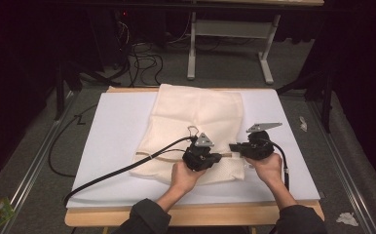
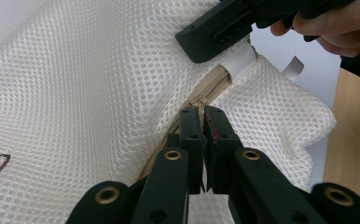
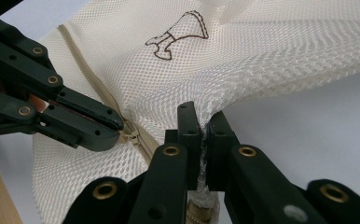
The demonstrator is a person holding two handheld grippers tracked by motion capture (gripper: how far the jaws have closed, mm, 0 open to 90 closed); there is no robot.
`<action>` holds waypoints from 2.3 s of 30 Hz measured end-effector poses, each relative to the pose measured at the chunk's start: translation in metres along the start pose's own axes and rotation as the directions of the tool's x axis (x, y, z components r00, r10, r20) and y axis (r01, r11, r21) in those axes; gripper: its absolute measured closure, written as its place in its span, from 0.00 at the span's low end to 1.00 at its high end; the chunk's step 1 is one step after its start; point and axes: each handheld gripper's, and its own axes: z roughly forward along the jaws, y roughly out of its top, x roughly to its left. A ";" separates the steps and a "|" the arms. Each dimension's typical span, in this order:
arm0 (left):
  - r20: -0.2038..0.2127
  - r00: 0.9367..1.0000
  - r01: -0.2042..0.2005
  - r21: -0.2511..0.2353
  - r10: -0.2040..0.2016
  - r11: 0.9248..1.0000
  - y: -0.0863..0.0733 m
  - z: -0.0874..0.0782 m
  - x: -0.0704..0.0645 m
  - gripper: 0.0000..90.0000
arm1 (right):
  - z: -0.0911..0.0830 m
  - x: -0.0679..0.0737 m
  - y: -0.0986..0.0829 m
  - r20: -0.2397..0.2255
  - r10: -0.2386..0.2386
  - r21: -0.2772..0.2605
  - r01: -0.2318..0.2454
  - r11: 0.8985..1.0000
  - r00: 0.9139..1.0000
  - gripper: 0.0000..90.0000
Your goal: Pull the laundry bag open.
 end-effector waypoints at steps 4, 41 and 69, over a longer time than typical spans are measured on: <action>-0.002 1.000 0.014 -0.005 -0.014 1.000 -0.003 -0.003 0.002 0.97 | 0.002 0.001 0.000 -0.002 -0.002 0.003 0.002 1.000 1.000 0.99; -0.012 1.000 0.021 -0.015 -0.021 1.000 -0.005 -0.014 0.012 0.97 | 0.005 0.001 0.001 -0.003 -0.008 0.005 0.008 1.000 1.000 0.99; -0.070 0.996 0.047 -0.027 -0.049 0.999 -0.012 -0.035 0.025 0.97 | 0.000 -0.011 -0.009 0.028 0.027 -0.015 -0.027 1.000 0.999 0.99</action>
